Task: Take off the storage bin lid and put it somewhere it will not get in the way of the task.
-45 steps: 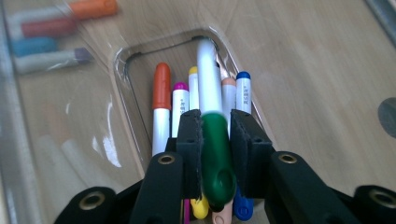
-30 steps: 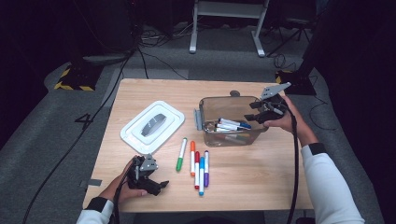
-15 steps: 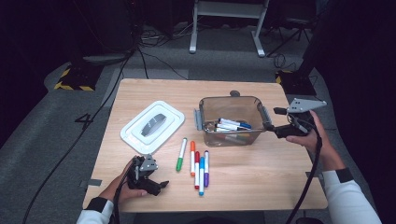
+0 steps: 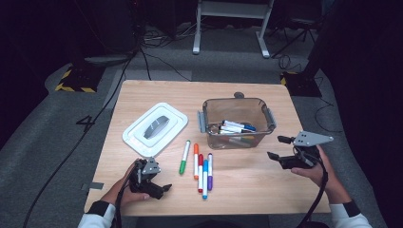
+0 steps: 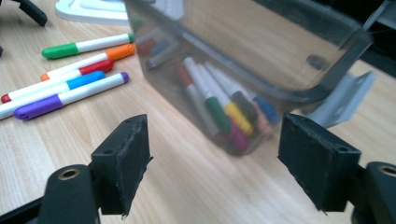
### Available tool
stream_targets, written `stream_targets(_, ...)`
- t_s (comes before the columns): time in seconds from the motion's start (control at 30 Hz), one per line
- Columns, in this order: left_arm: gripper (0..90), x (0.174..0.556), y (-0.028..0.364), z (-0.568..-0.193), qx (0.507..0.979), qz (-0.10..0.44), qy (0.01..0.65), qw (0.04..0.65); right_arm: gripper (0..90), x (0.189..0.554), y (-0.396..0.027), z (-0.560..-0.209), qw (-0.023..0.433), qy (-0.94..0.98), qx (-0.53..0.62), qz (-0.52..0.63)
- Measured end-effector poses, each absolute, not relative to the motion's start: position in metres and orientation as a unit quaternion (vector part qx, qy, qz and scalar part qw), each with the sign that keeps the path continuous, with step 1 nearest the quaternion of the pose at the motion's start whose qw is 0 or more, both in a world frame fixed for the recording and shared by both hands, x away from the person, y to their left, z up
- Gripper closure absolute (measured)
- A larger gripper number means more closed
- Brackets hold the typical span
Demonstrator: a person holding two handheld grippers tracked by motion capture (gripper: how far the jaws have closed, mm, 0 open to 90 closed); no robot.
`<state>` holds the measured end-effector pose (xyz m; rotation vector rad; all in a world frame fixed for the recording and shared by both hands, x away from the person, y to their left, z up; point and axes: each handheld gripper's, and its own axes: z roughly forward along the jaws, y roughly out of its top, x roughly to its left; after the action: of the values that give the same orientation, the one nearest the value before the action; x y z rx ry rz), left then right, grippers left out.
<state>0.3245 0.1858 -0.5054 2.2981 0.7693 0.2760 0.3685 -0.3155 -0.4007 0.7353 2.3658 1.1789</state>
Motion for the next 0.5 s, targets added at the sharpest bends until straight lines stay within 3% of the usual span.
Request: stream_targets(0.5,4.3,0.325,0.186,-0.505,0.885,0.106,0.296,0.344,25.9,0.351,-0.213,-0.466,0.126,0.883,0.206,0.403)
